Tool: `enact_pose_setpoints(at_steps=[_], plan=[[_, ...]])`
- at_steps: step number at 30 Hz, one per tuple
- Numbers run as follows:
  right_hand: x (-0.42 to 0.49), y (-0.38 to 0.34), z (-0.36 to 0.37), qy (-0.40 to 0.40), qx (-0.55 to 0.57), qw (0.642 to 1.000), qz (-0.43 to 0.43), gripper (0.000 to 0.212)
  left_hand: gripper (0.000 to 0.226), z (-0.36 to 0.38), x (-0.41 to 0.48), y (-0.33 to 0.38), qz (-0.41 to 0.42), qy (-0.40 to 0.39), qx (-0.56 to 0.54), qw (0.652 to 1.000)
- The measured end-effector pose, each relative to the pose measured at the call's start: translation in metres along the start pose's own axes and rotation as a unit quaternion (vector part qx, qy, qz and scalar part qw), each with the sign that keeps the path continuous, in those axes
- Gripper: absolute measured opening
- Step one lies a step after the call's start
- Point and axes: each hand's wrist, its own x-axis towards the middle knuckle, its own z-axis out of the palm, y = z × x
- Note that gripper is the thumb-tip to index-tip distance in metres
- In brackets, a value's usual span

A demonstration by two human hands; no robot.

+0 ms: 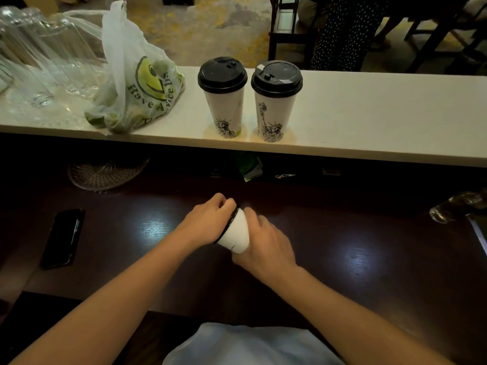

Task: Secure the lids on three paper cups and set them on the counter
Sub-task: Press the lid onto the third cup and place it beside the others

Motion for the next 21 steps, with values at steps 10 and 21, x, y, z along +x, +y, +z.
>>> enact_pose_setpoints(at_steps=[10,21], plan=[[0.022,0.022,-0.056,-0.458,0.539,0.701,0.089,0.046,0.032,-0.016,-0.023,-0.009,0.336,0.082,-0.123,0.93],[0.016,0.0,-0.06,-0.348,0.394,0.85,0.036,0.045,0.035,-0.017,-0.028,-0.016,0.303,0.083,-0.12,0.942]])
